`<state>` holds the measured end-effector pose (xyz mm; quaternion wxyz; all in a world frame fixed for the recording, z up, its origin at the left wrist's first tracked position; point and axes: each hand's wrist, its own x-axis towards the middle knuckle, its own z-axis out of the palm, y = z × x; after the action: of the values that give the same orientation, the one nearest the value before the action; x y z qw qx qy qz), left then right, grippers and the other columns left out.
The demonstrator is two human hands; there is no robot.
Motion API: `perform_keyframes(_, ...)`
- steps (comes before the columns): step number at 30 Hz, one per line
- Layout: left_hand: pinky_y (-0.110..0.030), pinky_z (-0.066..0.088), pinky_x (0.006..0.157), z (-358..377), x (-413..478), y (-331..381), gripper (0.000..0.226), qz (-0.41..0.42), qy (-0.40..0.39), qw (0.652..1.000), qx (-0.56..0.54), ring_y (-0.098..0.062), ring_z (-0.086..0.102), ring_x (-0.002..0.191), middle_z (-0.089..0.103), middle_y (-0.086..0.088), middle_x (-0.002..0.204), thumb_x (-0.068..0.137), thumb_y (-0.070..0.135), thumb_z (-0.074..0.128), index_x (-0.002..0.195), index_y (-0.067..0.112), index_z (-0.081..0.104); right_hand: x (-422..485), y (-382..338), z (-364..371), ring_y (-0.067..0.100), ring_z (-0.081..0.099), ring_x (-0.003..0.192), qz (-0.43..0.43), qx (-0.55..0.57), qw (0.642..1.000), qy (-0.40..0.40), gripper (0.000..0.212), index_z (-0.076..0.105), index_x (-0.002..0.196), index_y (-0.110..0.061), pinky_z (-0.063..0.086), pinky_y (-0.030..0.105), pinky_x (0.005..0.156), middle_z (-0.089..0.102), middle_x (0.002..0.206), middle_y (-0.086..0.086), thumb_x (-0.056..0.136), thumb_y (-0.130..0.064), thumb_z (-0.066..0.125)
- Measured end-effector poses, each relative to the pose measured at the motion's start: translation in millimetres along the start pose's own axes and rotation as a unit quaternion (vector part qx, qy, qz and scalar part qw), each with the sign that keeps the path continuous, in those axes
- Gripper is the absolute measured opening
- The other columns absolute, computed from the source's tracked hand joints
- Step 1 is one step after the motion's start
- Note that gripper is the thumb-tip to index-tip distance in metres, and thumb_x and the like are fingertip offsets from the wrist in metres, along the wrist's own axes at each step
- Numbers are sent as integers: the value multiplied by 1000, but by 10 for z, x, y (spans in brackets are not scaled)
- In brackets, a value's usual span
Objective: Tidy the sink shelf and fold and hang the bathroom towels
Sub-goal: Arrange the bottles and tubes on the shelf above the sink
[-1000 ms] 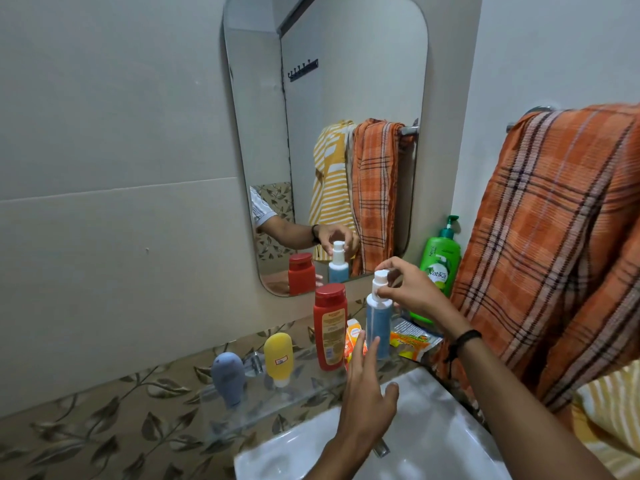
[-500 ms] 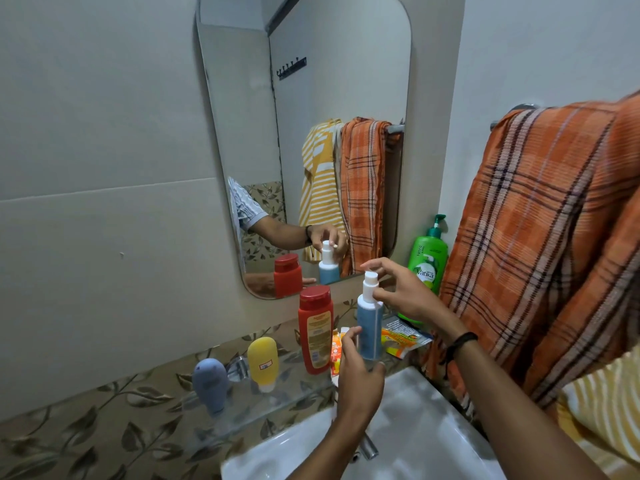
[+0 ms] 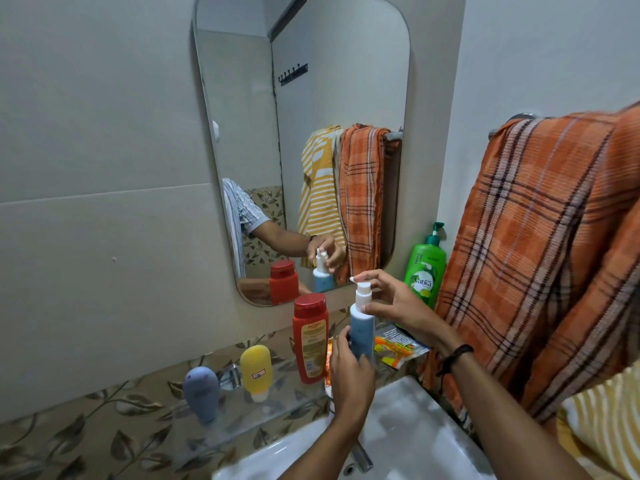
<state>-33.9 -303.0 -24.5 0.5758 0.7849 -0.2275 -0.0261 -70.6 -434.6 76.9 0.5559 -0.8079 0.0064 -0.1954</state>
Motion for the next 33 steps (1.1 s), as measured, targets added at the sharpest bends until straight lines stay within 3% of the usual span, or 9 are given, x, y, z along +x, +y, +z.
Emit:
perform_keyframes(6, -40, 49, 103, 21, 45, -35, 65, -1, 12, 1000, 23, -18, 52, 129, 49, 4, 144, 88, 12, 65, 148, 22, 41, 50, 50, 17, 24, 63, 116, -8, 13, 1000, 20, 55, 55, 125, -25, 48, 44, 102, 66, 125, 7, 82, 3, 75)
perform_keyframes(10, -37, 47, 105, 50, 74, -33, 65, -3, 7, 999, 38, -20, 50, 130, 45, 2, 142, 87, 4, 65, 147, 19, 43, 93, 60, 4, 27, 65, 114, 22, 60, 998, -2, 51, 51, 126, -10, 50, 43, 97, 72, 119, 13, 84, 17, 60)
perform_keyframes(16, -34, 46, 108, 85, 71, -46, 66, -2, 4, 999, 36, -18, 46, 134, 46, 1, 146, 88, 0, 61, 149, 17, 41, 134, 54, 16, 20, 68, 111, 41, 78, 996, 15, 42, 57, 120, -6, 49, 36, 89, 65, 124, 22, 85, 17, 54)
perform_keyframes(24, -40, 48, 108, 125, 106, -65, 68, -6, -3, 1000, 27, -17, 48, 135, 51, 2, 148, 90, 3, 61, 151, 20, 38, 143, 89, 13, 22, 61, 103, 47, 118, 992, 23, 32, 66, 113, -18, 46, 43, 89, 69, 120, 16, 92, 5, 56)
perform_keyframes(30, -34, 46, 107, 109, 116, -52, 67, 0, 1, 1000, 27, -18, 48, 131, 47, 1, 145, 90, 5, 62, 151, 19, 39, 145, 60, 36, 19, 63, 104, 54, 126, 990, 24, 38, 67, 115, -23, 50, 36, 88, 72, 115, 9, 96, 5, 49)
perform_keyframes(33, -32, 44, 107, 103, 128, -56, 66, -2, -3, 1000, 30, -18, 49, 130, 42, 1, 143, 89, 6, 64, 150, 19, 40, 133, 79, 39, 16, 65, 101, 52, 108, 992, 25, 43, 64, 122, -21, 52, 27, 78, 73, 118, 7, 96, 7, 43)
